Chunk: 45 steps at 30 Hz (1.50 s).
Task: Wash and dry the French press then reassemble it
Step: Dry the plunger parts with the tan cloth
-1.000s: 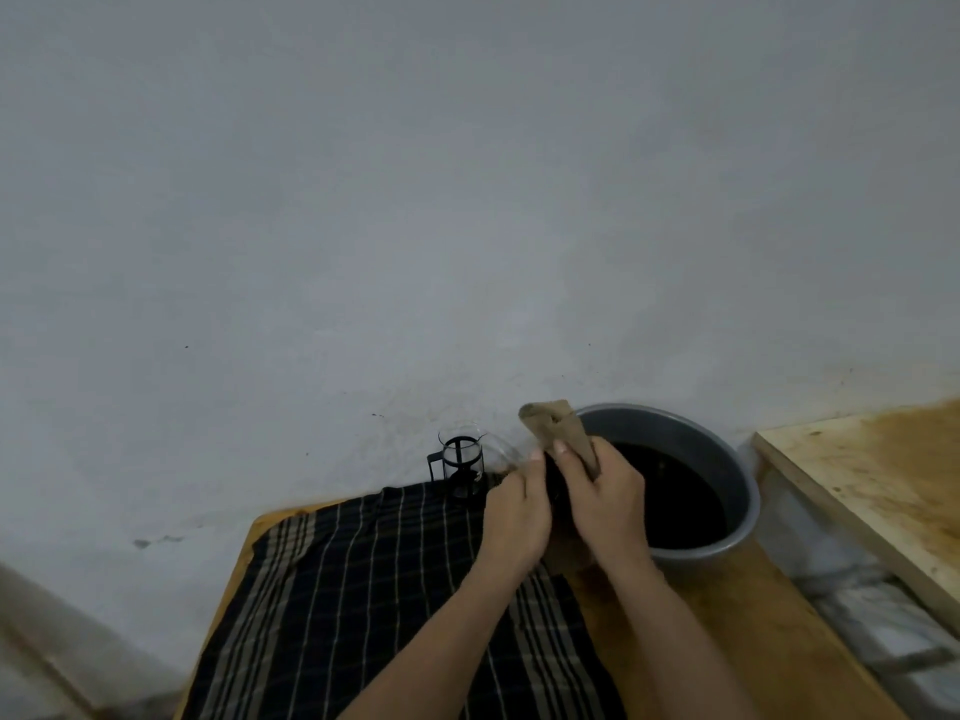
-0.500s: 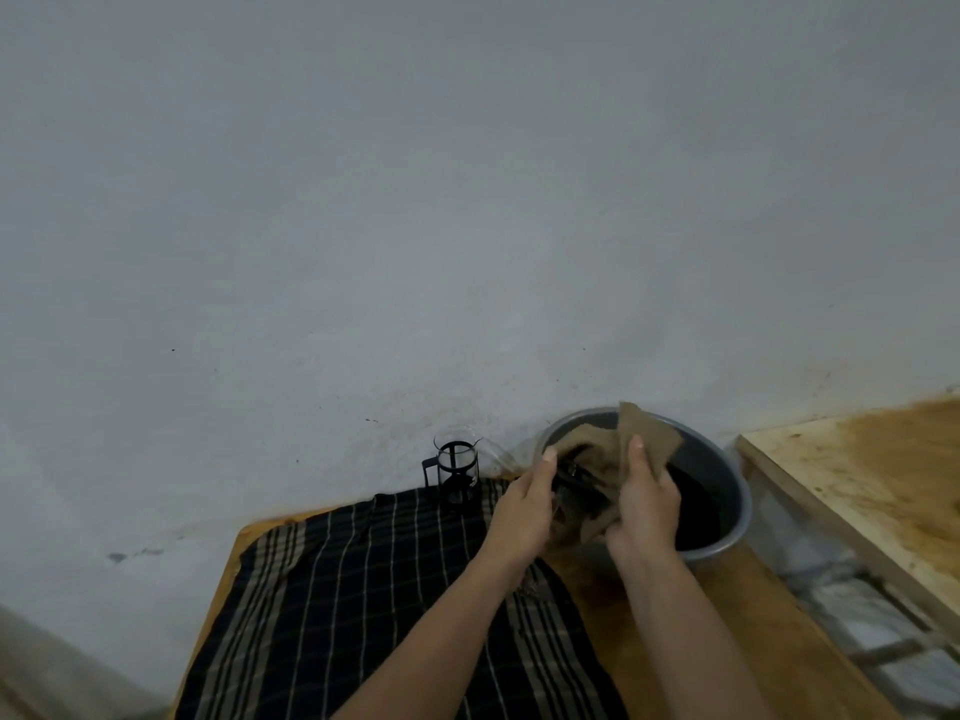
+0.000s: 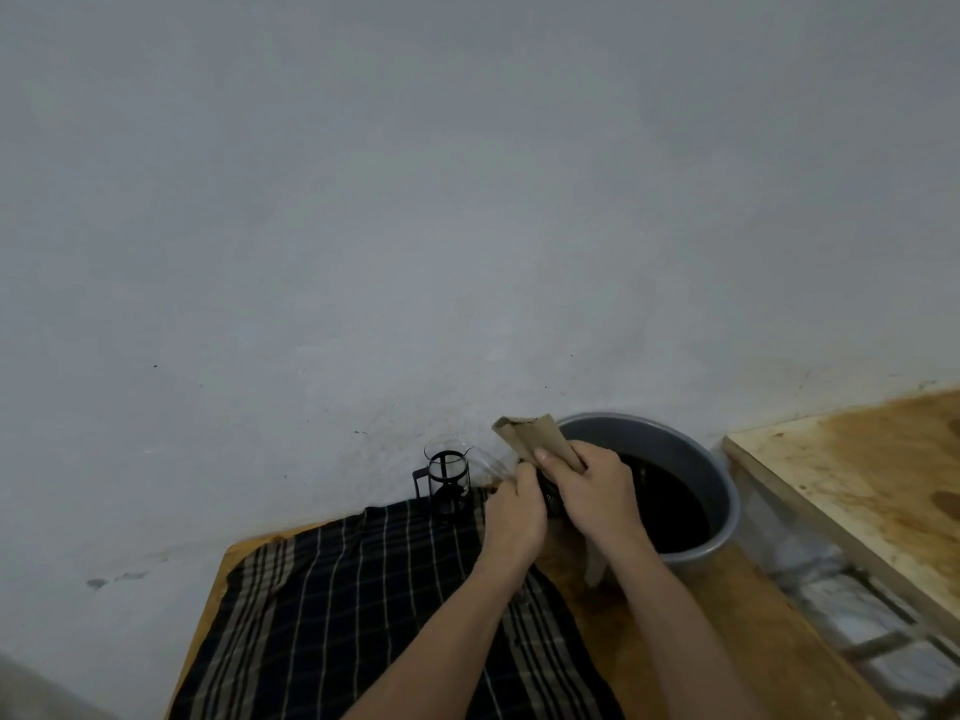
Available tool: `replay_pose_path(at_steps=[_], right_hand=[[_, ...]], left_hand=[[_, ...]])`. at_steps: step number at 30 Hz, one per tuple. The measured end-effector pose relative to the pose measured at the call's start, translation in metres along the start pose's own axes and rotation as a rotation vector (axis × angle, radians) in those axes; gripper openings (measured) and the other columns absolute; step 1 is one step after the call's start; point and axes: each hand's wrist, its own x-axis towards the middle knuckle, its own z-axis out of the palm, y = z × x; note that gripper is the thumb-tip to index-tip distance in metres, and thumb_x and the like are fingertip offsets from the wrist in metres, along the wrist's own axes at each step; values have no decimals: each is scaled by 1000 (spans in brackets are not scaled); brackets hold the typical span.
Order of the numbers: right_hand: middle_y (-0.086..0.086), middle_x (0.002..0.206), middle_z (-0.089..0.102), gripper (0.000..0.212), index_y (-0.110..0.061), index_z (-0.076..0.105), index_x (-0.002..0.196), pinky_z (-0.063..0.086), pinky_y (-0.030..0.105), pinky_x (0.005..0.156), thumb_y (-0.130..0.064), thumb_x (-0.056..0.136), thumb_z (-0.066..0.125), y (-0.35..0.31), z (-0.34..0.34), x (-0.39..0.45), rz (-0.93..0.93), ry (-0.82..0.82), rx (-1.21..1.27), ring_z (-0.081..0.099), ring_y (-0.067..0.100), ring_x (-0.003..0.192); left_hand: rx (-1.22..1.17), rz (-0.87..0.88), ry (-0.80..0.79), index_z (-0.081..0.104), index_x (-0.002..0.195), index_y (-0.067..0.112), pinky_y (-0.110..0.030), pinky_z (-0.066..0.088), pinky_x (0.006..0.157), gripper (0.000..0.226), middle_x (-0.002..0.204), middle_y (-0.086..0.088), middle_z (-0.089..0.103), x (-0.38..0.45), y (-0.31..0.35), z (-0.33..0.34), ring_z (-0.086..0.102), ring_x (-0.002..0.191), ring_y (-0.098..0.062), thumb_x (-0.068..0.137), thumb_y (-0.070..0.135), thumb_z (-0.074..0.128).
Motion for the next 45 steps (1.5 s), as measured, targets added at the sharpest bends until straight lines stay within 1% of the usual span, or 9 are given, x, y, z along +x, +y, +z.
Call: replay_pose_path(at_steps=[5, 9, 13, 17, 22, 27, 31, 38, 45], right_hand=[[13, 88, 73, 19, -14, 73, 85, 57, 43, 81, -28, 92, 63, 0, 0, 6, 342, 127, 527, 68, 30, 89], [7, 103, 72, 18, -25, 67, 107, 53, 41, 83, -33, 95, 56, -3, -19, -5, 376, 161, 861, 66, 24, 96], [-2, 97, 74, 16, -23, 71, 102, 49, 25, 81, -23, 94, 58, -13, -16, -17, 123, -158, 476, 66, 10, 93], [-7, 72, 64, 16, -22, 63, 77, 42, 11, 58, -24, 93, 60, -2, -12, -10, -99, -3, -83, 58, 1, 66], [2, 76, 66, 31, -16, 63, 80, 49, 32, 60, -43, 90, 53, 8, -16, 1, 185, -50, -314, 61, 17, 68], [4, 89, 69, 8, -18, 65, 93, 54, 33, 75, -23, 90, 59, 11, -21, -6, 208, -65, 79, 65, 19, 85], [4, 101, 72, 21, -22, 68, 104, 53, 33, 87, -8, 89, 65, 12, -17, -18, 186, 15, 505, 67, 18, 98], [11, 94, 73, 9, -19, 73, 93, 53, 53, 92, -22, 90, 65, 18, -25, -27, 214, 280, 718, 67, 32, 96], [2, 93, 72, 9, -27, 71, 94, 54, 43, 86, -26, 92, 62, 10, -26, -24, 204, 298, 622, 66, 22, 93]], left_hand=[[4, 64, 41, 56, 71, 17, -36, 49, 77, 49, 83, -9, 64, 0, 0, -3, 58, 76, -19, 100, 41, 25], [-33, 44, 67, 54, 75, 14, -34, 43, 74, 46, 83, -9, 58, 4, 1, -11, 53, 77, -18, 101, 37, 24], [14, 83, 48, 52, 73, 16, -34, 44, 76, 45, 82, -8, 59, 4, 7, -5, 57, 82, -23, 102, 33, 24], [133, 217, 54, 45, 57, 15, -30, 40, 60, 49, 61, -3, 54, -3, 7, -2, 49, 58, -14, 102, 28, 32], [271, 370, 7, 44, 50, 19, -27, 36, 49, 52, 51, -1, 49, -7, 6, 6, 43, 47, -13, 99, 32, 37], [336, 363, -8, 39, 48, 17, -17, 33, 45, 53, 49, 3, 44, -4, 11, 4, 40, 46, -7, 100, 26, 39], [315, 307, 26, 34, 48, 13, -29, 31, 51, 56, 52, -1, 44, 0, 22, 1, 39, 49, -11, 102, 26, 33], [199, 208, 11, 31, 53, 15, -33, 32, 60, 50, 57, -1, 39, 4, 30, -2, 36, 55, -15, 101, 28, 29], [158, 199, 4, 35, 58, 16, -27, 33, 54, 47, 63, -2, 43, 4, 34, 0, 38, 58, -13, 103, 29, 25]])
